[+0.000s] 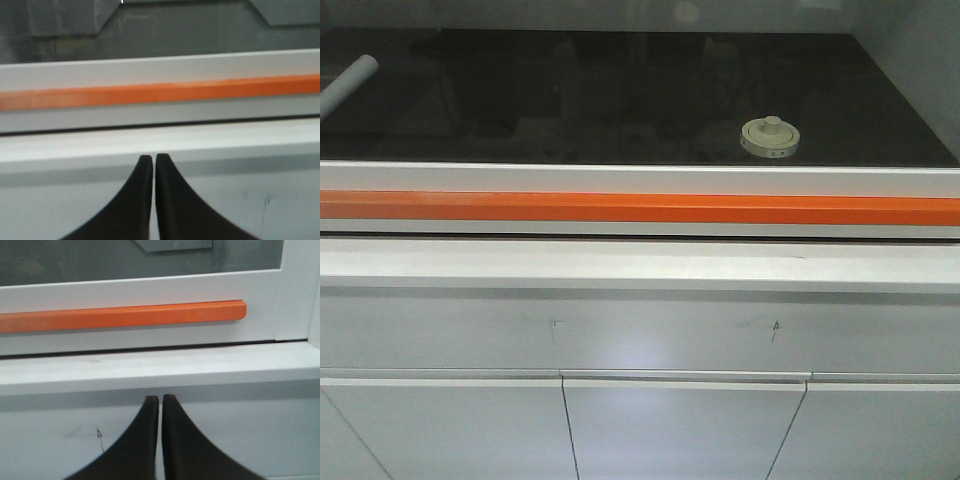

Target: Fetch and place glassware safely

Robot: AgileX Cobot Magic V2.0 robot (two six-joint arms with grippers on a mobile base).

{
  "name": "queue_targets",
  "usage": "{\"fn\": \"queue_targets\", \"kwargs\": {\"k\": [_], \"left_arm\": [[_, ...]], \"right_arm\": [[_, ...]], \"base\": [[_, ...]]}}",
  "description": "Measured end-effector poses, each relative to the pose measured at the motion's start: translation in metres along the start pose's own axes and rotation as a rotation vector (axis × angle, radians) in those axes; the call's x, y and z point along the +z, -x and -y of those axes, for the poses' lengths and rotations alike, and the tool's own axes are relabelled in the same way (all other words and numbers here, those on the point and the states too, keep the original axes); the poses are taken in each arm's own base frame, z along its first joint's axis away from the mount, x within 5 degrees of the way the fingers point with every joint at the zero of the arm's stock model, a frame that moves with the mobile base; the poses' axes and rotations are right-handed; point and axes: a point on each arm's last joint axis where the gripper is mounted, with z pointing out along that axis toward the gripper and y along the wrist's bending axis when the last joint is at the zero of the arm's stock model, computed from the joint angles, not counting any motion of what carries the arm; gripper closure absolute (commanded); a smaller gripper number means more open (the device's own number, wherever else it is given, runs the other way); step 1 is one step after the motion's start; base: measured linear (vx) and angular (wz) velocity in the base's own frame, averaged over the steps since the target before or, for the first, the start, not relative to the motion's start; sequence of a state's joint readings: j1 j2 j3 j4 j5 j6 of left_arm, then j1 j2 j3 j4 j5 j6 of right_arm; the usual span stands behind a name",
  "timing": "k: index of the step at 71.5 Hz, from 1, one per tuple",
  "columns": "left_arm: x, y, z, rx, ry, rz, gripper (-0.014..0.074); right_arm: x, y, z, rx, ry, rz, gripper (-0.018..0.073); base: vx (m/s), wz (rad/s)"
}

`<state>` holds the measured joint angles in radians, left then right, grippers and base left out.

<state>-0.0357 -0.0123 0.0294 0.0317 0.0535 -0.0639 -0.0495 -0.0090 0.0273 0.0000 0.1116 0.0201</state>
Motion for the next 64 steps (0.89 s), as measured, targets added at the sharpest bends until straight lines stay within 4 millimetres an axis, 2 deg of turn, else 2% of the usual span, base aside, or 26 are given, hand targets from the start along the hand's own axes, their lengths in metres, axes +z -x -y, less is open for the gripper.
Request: {"fn": "queue_targets", "kwargs": {"k": [14, 20, 27, 35, 42, 49, 56, 64], "left_arm": [[-0.003, 0.022, 0.001, -0.017, -0.015, 0.214, 0.0603], [-0.007, 0.046, 0.002, -0.022, -0.019, 0.294, 0.0603], [-0.015, 0.095, 0.004, -0.016, -0.024, 0.407, 0.0603], [-0.013, 0.149, 0.006, 0.015, -0.022, 0.46, 0.0603], [-0.001, 0.193, 0.007, 0.03, -0.019, 0.464, 0.0603], [0.02, 0.22, 0.008, 0.047, -0.015, 0.43, 0.0603], [0.047, 0.229, 0.008, 0.051, -0.013, 0.372, 0.0603], [0.075, 0.223, 0.008, 0.052, -0.012, 0.282, 0.0603]], "right_arm": [[-0.002, 0.021, 0.0, 0.0, 0.005, 0.226, 0.0563], [-0.006, 0.035, -0.001, 0.0, 0.005, 0.269, 0.0563], [-0.014, 0.07, -0.001, 0.0, 0.007, 0.341, 0.0563], [-0.018, 0.109, -0.002, -0.001, 0.007, 0.376, 0.0563], [-0.013, 0.14, -0.003, -0.001, 0.007, 0.379, 0.0563], [-0.002, 0.168, -0.003, -0.001, 0.007, 0.367, 0.0563], [0.016, 0.186, -0.004, -0.001, 0.006, 0.33, 0.0563], [0.041, 0.193, -0.004, -0.001, 0.005, 0.262, 0.0563]], "base": [[0.0, 0.0], [0.0, 0.0], [0.0, 0.0], [0.0, 0.0], [0.0, 0.0], [0.0, 0.0], [0.0, 0.0], [0.0, 0.0]]}}
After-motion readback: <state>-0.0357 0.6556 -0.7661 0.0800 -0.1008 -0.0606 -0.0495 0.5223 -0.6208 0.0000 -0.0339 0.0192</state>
